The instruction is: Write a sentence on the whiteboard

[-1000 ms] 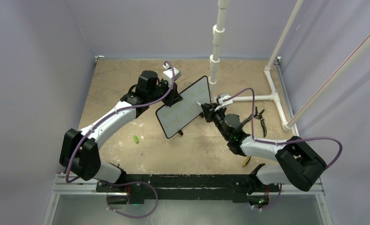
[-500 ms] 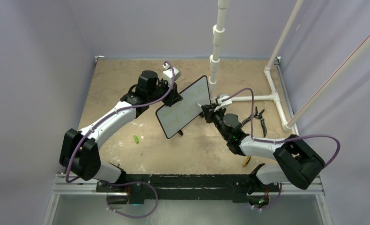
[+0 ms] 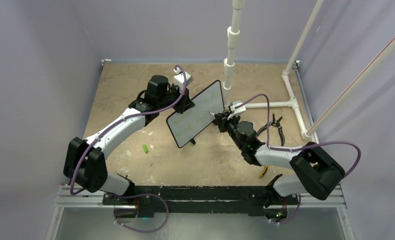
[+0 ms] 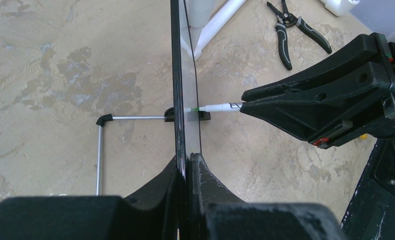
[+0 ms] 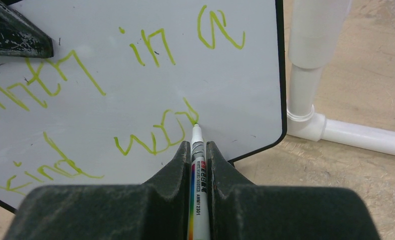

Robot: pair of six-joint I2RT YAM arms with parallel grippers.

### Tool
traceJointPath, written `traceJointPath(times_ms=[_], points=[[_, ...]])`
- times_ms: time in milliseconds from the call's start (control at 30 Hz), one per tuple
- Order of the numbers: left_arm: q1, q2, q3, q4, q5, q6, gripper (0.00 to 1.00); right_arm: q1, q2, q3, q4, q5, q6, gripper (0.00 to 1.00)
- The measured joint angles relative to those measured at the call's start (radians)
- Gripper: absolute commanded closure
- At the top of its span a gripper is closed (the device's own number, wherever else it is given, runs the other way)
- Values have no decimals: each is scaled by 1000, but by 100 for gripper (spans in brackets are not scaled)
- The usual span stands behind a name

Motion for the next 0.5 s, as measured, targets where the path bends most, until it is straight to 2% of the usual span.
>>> traceJointPath(times_ms=[500], points=[[0, -2, -2, 1, 10, 1, 100, 0, -84, -21, 3, 27, 0, 100]])
